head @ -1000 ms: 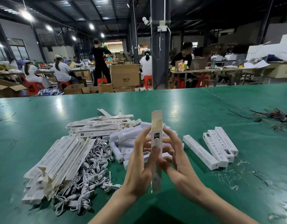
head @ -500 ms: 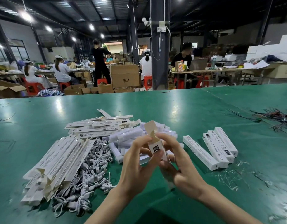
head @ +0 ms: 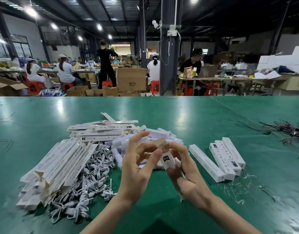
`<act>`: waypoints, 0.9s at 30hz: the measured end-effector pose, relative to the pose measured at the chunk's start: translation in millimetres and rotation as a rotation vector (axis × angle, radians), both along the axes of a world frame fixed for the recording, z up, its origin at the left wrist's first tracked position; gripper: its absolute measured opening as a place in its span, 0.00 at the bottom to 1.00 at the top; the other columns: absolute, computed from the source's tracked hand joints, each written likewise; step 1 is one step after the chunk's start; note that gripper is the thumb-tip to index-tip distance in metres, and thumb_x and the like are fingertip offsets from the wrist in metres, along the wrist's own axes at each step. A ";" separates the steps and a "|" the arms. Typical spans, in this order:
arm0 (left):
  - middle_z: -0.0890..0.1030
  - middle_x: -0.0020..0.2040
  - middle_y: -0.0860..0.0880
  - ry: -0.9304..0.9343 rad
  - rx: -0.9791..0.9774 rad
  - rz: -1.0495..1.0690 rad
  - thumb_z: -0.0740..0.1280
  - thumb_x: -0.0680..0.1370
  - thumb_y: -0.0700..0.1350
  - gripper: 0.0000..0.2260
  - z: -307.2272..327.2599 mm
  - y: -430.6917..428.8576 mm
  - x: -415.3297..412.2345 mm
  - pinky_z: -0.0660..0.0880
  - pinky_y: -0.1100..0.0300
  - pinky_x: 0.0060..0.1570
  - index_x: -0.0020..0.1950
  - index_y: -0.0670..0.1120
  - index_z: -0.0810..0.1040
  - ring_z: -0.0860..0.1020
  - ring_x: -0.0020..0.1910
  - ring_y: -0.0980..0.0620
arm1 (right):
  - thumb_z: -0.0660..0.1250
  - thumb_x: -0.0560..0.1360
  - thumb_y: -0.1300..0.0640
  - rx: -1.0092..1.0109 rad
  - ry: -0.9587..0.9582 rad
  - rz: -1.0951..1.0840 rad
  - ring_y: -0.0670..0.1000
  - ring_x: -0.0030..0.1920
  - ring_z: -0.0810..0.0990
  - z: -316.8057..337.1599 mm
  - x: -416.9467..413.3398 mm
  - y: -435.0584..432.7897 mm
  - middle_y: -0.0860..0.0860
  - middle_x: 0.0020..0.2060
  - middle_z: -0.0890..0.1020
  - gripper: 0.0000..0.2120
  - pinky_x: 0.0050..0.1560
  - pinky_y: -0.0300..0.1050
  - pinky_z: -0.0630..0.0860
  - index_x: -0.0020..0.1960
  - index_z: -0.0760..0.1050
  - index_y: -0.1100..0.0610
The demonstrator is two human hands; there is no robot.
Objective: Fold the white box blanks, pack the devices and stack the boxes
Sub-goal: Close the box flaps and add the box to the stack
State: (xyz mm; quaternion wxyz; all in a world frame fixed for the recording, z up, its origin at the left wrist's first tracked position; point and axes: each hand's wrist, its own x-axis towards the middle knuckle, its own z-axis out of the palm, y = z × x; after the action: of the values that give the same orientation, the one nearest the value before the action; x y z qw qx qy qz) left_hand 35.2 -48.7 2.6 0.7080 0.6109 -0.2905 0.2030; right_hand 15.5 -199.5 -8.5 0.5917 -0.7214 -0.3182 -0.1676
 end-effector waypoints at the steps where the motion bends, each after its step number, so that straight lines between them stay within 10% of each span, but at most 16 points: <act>1: 0.84 0.47 0.46 0.033 -0.006 -0.003 0.73 0.73 0.49 0.14 2.4 0.0 -0.1 0.80 0.48 0.49 0.57 0.55 0.76 0.82 0.47 0.44 | 0.54 0.71 0.76 -0.017 -0.012 -0.013 0.44 0.54 0.76 0.8 -0.2 0.1 0.50 0.60 0.74 0.34 0.51 0.34 0.72 0.65 0.65 0.44; 10: 0.83 0.45 0.45 0.610 -0.261 -0.505 0.72 0.66 0.36 0.08 9.8 3.8 7.0 0.76 0.59 0.41 0.40 0.47 0.83 0.81 0.44 0.50 | 0.68 0.75 0.56 -0.182 -0.168 -0.265 0.43 0.38 0.76 -9.5 5.3 1.6 0.40 0.48 0.78 0.23 0.37 0.37 0.72 0.63 0.64 0.38; 21: 0.85 0.45 0.41 0.361 -0.133 -0.166 0.74 0.69 0.44 0.09 9.4 -2.6 -2.0 0.80 0.60 0.44 0.45 0.41 0.86 0.84 0.44 0.48 | 0.65 0.74 0.60 -0.359 -0.219 -0.398 0.38 0.31 0.70 -0.1 5.4 -4.3 0.28 0.37 0.73 0.23 0.33 0.29 0.61 0.63 0.62 0.45; 27: 0.85 0.44 0.41 0.375 -0.143 -0.174 0.74 0.67 0.41 0.09 10.0 -2.5 -2.1 0.79 0.62 0.43 0.45 0.41 0.86 0.84 0.43 0.49 | 0.64 0.76 0.56 -0.342 -0.267 -0.423 0.50 0.33 0.76 0.1 4.2 -2.0 0.42 0.43 0.79 0.23 0.33 0.54 0.75 0.64 0.56 0.45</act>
State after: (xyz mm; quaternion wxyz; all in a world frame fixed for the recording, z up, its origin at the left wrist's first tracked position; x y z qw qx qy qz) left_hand 33.1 -51.2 12.6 0.8061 0.5588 -0.1899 0.0441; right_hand 19.7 -201.5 -8.4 0.3666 -0.8324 -0.2595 -0.3247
